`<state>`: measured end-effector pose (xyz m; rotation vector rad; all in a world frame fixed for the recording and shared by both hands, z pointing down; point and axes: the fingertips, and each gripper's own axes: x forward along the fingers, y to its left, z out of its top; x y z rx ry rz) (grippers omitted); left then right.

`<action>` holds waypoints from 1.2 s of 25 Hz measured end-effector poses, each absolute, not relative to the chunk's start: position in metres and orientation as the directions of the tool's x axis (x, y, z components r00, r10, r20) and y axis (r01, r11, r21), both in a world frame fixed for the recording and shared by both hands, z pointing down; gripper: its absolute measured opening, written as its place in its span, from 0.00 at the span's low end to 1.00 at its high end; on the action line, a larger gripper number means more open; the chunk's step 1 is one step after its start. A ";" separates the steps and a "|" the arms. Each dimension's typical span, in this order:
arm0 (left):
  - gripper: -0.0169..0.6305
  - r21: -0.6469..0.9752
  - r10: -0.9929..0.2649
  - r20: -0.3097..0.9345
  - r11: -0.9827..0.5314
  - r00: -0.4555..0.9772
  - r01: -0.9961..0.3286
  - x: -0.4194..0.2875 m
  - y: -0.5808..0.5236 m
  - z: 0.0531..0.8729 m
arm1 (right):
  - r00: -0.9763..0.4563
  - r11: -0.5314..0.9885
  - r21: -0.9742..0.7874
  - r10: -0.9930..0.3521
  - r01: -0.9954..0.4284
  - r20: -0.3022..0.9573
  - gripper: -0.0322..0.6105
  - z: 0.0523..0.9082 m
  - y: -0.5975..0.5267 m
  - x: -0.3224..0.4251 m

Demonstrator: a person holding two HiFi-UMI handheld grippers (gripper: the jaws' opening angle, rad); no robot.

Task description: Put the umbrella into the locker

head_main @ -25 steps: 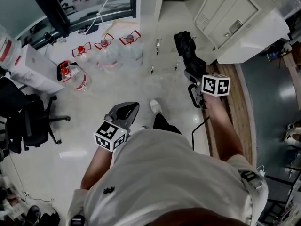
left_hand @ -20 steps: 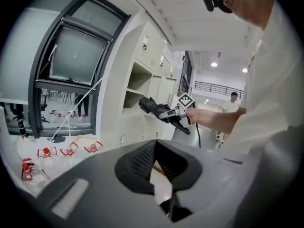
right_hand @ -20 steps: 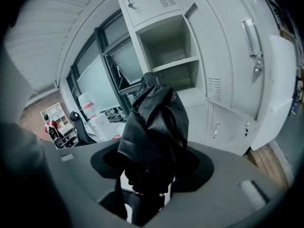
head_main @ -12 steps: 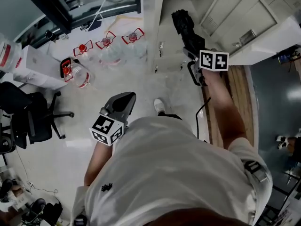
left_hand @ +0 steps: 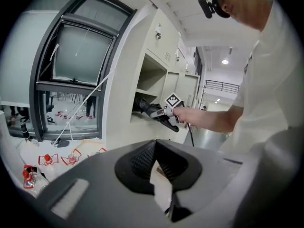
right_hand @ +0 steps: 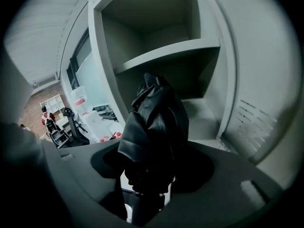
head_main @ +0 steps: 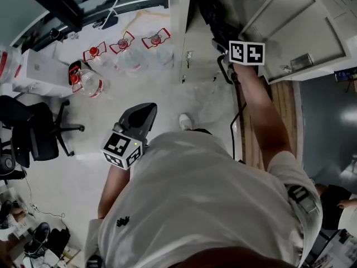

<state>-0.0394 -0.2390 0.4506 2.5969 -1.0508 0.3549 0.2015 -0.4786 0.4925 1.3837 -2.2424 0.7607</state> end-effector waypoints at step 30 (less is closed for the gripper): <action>0.11 0.194 -0.740 0.375 -0.527 0.559 -0.828 -0.036 -0.311 0.466 | -0.394 0.432 -0.098 -0.675 -0.896 0.624 0.45 0.526 -0.655 0.188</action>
